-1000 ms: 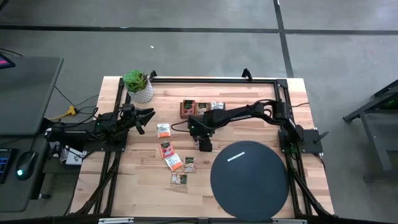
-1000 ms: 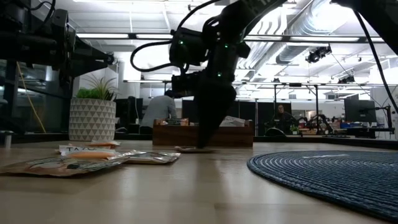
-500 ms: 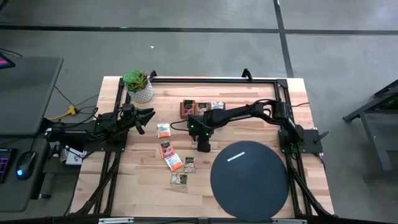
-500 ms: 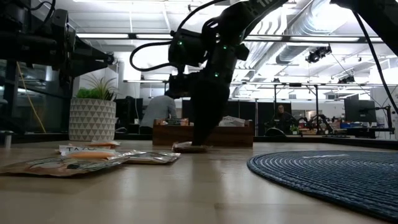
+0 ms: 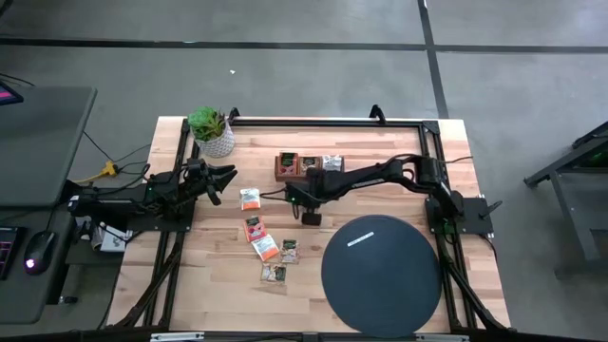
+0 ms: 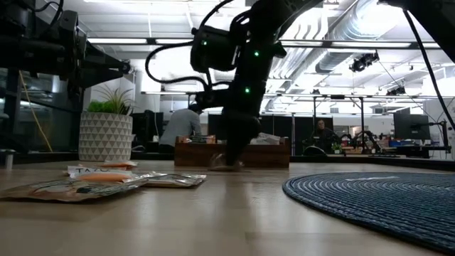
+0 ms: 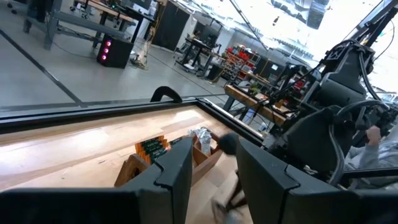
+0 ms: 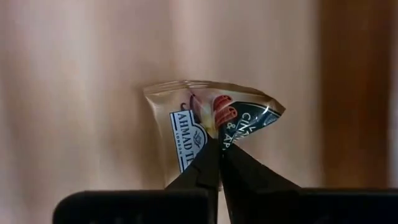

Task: Pick & Place Tea
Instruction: Put the brown tea sachet into the middle section of the wooden organizer

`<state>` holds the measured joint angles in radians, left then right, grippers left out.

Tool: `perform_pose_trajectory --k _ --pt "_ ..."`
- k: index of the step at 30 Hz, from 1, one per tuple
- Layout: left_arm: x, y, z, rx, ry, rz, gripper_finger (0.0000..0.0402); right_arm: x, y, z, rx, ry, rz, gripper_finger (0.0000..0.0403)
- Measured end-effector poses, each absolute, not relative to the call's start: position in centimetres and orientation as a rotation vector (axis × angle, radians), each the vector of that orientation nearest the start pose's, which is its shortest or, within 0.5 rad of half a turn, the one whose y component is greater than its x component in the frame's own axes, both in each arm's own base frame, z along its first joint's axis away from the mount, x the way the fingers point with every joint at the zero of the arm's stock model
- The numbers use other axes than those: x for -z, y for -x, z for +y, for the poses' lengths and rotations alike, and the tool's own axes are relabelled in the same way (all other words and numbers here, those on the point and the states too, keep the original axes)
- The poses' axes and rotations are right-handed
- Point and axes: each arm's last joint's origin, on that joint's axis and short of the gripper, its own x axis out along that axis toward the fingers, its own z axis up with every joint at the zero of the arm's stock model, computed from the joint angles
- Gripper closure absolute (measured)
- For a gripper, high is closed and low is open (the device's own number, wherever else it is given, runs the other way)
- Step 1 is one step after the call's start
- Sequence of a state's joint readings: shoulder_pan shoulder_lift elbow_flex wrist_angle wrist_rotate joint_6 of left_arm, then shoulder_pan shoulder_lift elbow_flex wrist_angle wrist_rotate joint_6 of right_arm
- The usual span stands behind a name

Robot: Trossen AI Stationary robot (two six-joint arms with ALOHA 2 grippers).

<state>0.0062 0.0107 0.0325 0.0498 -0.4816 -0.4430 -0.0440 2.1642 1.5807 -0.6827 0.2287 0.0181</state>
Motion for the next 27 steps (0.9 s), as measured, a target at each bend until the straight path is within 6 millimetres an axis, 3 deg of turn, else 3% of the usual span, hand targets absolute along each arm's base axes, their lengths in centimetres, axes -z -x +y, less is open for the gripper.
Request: perform_pose_trajectory --k 6,14,21,27 --pt "-17.8 -9.3 1.4 -0.464 0.451 -0.177 0.0278 -17.3 -43.1 -1.7 0.416 0.246 1.175 0.0400" --pt "-17.8 -9.3 1.4 -0.464 0.451 -0.177 0.0278 -18.5 -42.8 -1.1 0.567 0.381 1.134 0.0402" --pt "-17.8 -9.3 1.4 -0.463 0.451 -0.177 0.0278 -18.7 -42.7 -2.8 0.658 0.520 1.161 0.0402" --pt "-17.8 -9.3 1.4 -0.463 0.451 -0.177 0.0278 -18.7 -42.6 -4.6 0.667 0.532 1.187 0.0402"
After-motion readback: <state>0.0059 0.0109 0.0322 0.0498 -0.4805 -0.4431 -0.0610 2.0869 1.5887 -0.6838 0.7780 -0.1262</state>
